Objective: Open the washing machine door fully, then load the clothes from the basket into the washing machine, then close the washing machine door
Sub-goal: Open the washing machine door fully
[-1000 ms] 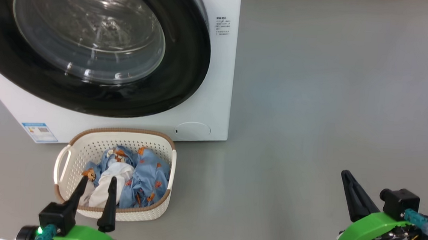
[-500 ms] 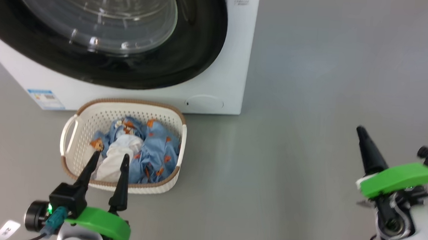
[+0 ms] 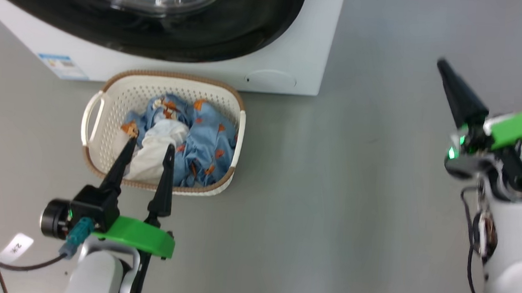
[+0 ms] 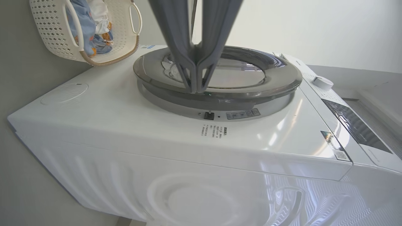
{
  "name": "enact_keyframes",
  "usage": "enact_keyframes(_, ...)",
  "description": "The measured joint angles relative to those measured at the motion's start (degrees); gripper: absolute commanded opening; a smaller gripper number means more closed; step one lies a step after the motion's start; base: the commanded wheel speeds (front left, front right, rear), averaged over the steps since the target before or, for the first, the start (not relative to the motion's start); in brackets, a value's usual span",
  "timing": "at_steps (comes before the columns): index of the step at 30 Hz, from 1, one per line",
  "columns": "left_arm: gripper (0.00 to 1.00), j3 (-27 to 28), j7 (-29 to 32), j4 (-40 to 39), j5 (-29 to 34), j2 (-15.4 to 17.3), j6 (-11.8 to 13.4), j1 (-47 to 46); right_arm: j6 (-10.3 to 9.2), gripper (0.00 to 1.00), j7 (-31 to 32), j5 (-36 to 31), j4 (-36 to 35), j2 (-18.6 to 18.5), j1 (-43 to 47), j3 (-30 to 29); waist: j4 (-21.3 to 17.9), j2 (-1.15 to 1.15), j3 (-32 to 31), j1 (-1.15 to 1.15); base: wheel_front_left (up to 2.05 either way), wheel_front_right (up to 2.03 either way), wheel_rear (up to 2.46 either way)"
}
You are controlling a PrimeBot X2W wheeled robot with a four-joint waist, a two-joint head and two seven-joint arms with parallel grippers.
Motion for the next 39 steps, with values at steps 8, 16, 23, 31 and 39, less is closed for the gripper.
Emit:
enact_keyframes(8,1.0,-1.25,0.0,-1.42,-0.43,-0.03,0.73,-2.89,-0.01,0.0,7.43,8.17,7.86,0.89,-13.87,-1.42,2.02,0.0,4.48,0.0,0.0,0.0,0.0)
enact_keyframes(16,1.0,-2.9,0.0,-2.54,-1.54,-0.07,1.49,-4.87,-0.01,0.0,9.29,9.45,15.96,1.68,-26.38,0.51,3.99,0.0,7.84,0.0,0.0,0.0,0.0)
enact_keyframes(23,1.0,-4.39,-0.01,-3.37,-2.08,-0.09,1.92,-6.3,-0.01,0.0,9.58,7.76,21.87,2.13,-36.69,3.44,6.1,0.0,10.47,-0.01,0.0,0.0,0.0)
enact_keyframes(31,1.0,-6.39,-0.01,-3.96,-3.39,-0.1,2.49,-7.54,-0.01,0.0,8.33,6.87,27.91,2.0,-43.43,4.13,8.14,0.0,12.27,-0.01,0.0,0.0,0.0)
enact_keyframes(39,1.0,-8.22,-0.01,-4.45,-4.5,-0.14,3.02,-8.82,-0.01,0.0,7.66,4.28,33.36,0.92,-49.0,5.58,10.05,0.0,13.94,-0.01,0.0,0.0,0.0)
